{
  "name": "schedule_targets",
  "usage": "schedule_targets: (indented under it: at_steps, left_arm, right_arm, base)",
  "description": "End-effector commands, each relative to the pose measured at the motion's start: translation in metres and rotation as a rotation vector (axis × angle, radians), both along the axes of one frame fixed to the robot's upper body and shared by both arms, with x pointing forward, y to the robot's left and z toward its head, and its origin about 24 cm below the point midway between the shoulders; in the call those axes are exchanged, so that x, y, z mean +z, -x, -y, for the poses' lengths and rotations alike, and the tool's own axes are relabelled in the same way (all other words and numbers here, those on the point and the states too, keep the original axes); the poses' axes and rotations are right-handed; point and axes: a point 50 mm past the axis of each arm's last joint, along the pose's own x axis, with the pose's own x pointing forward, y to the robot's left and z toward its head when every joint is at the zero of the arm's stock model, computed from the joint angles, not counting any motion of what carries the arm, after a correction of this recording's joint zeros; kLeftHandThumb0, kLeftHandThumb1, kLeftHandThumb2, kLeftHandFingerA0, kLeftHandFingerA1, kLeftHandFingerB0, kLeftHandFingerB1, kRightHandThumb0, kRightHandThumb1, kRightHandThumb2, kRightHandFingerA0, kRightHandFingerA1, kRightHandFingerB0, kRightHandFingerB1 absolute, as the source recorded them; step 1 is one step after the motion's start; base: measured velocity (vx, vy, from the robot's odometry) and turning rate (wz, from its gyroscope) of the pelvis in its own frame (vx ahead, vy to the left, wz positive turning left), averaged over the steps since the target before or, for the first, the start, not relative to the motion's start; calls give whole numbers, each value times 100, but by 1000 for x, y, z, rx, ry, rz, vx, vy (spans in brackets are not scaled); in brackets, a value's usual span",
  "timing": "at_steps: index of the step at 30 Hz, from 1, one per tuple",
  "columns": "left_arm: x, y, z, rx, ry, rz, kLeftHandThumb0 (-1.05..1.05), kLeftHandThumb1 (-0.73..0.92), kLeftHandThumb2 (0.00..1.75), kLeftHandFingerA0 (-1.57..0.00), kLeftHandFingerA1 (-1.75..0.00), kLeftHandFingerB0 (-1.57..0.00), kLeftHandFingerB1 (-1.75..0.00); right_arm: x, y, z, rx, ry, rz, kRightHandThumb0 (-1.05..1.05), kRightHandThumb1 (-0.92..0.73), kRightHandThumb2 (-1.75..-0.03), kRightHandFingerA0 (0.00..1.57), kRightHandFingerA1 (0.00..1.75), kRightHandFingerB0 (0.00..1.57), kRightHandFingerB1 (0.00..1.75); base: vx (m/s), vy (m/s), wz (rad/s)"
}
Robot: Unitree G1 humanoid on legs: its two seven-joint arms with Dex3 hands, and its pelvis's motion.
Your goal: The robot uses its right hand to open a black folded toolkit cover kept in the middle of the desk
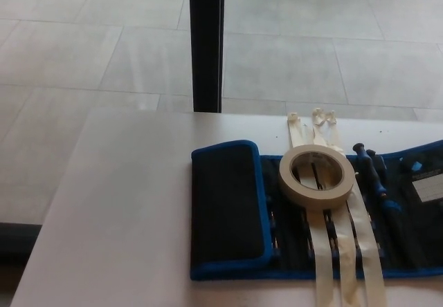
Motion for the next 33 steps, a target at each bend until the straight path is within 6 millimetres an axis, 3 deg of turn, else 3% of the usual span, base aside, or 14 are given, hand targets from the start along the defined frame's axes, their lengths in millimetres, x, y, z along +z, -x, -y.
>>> schedule_targets:
  at_steps: [1,7,8,10,16,17,18,21,23,27,28,30,31,33]
  left_arm:
    - [-1,10,-4,33,-9,16,-105,31,143,-90,-139,-51,-118]
    - [-2,12,-5,45,-6,16,-104,47,153,-40,-112,-15,-97]
    - [-4,15,-4,60,6,14,-92,46,147,-27,-100,-11,-90]
    - [-7,18,-3,68,6,11,-104,43,145,-57,-121,-48,-115]
    - [-9,20,-3,79,6,8,-102,45,146,-58,-121,-46,-113]
    - [-8,19,-2,66,-6,-7,-88,54,150,-52,-110,-26,-94]
    - [-8,19,-3,74,-6,-9,-103,43,145,-59,-120,-48,-113]
    - [-7,17,-3,71,-6,-6,-103,45,148,-58,-119,-45,-111]
    - [-5,17,-4,62,-5,-8,-87,52,149,-45,-107,-20,-92]
    - [-7,20,-4,69,5,-23,-86,49,147,-41,-105,-21,-93]
    - [-8,21,-4,51,-5,-43,-99,43,146,-57,-115,-46,-109]
    - [-7,22,-5,64,7,-24,-99,39,149,-50,-126,-38,-124]
    - [-7,21,-5,67,8,-20,-84,49,147,-42,-103,-23,-92]
    - [-6,20,-5,72,11,-7,-105,41,145,-62,-118,-43,-106]
  right_arm:
    - [-34,41,6,-483,-488,853,-51,-61,-87,57,69,16,48]
    - [-54,36,-8,-484,-550,853,-43,-79,-62,71,79,38,48]
    - [-58,38,-9,-465,-575,834,-47,-61,-97,78,89,39,62]
    - [-61,40,-11,-424,-573,813,-46,-79,-64,64,68,40,52]
    - [-71,37,-19,-410,-596,734,-46,-79,-64,77,75,67,65]
    - [-73,36,-20,-412,-606,727,-47,-62,-100,80,84,70,76]
    - [-74,35,-21,-405,-604,720,-47,-76,-64,82,82,75,76]
    - [-76,35,-23,-398,-606,715,-47,-77,-63,85,87,83,96]
    - [-78,34,-24,-398,-610,711,-47,-77,-63,86,87,83,91]
    - [-77,34,-24,-382,-608,709,-44,-60,-100,80,85,74,77]
    - [-77,34,-24,-368,-609,712,-48,-63,-100,79,86,61,70]
    - [-77,33,-25,-371,-608,724,-48,-74,-62,85,91,66,57]
    - [-78,32,-25,-362,-601,721,-47,-75,-62,87,88,68,58]
    - [-78,32,-27,-309,-583,710,-45,-61,-101,78,89,63,72]
  base:
    - [0,0,0]
    - [0,0,0]
    - [0,0,0]
    - [0,0,0]
    - [0,0,0]
    - [0,0,0]
    - [0,0,0]
    - [0,0,0]
    - [0,0,0]
    - [0,0,0]
    - [0,0,0]
    - [0,0,0]
    - [0,0,0]
    - [0,0,0]
